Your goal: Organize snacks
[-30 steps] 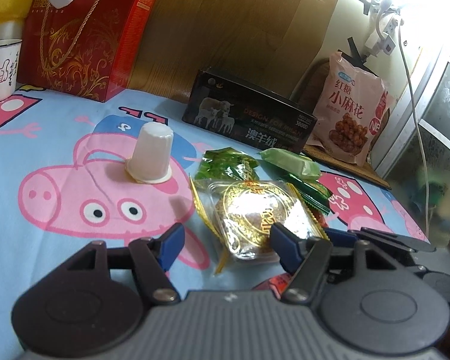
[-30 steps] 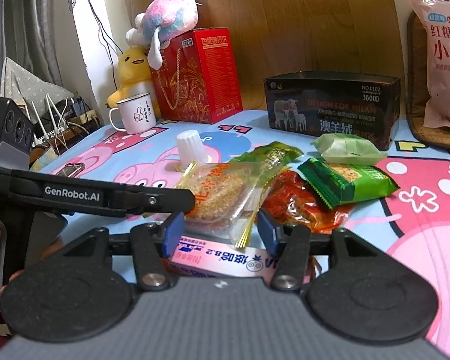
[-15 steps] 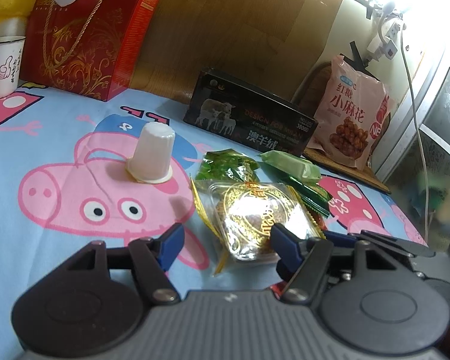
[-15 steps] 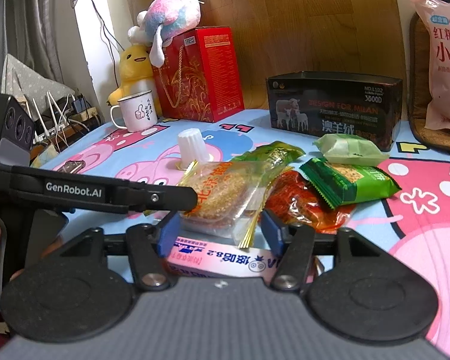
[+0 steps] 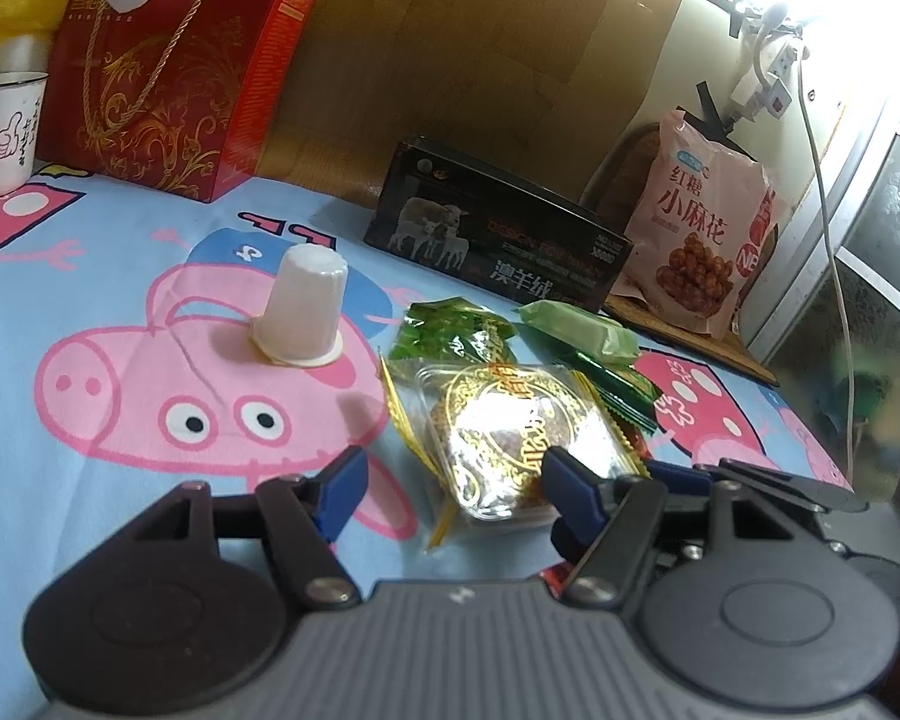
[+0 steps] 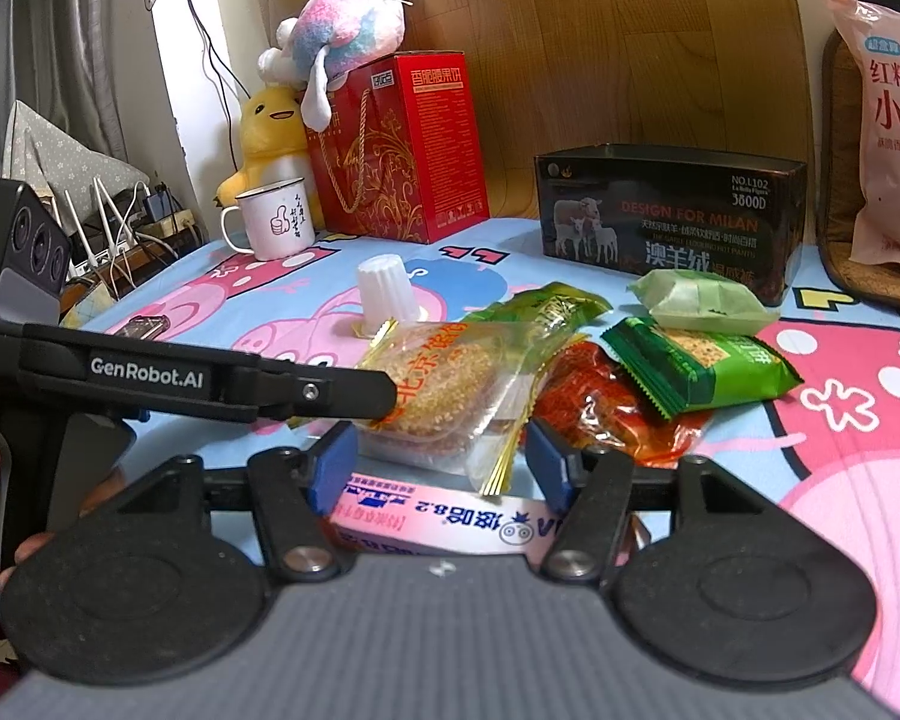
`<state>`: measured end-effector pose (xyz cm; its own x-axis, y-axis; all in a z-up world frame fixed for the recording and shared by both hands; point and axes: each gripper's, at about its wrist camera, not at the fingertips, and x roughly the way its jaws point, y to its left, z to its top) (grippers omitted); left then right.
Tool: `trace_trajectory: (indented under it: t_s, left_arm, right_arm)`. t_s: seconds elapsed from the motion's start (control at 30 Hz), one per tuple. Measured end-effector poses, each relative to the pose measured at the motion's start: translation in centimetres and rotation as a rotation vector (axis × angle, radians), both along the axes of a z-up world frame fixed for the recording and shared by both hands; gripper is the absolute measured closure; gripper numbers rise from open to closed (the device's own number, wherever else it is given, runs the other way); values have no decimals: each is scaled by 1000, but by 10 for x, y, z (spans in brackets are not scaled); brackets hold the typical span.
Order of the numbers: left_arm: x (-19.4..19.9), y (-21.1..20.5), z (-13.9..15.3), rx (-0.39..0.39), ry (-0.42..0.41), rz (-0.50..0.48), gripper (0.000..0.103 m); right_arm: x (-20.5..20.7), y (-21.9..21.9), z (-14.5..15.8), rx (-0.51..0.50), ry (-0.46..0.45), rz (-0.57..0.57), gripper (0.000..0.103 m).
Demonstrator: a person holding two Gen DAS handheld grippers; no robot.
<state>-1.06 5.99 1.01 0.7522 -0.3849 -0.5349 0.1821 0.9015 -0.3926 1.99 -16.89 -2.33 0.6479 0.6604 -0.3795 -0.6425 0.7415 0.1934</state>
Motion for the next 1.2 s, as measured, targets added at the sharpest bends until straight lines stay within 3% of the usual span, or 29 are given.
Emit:
trace_trajectory:
  t_s: [1.2]
  left_arm:
    - [0,-1,-2,-5,-2,-4,34]
  right_arm:
    - [0,0,0,-1,2,1,38]
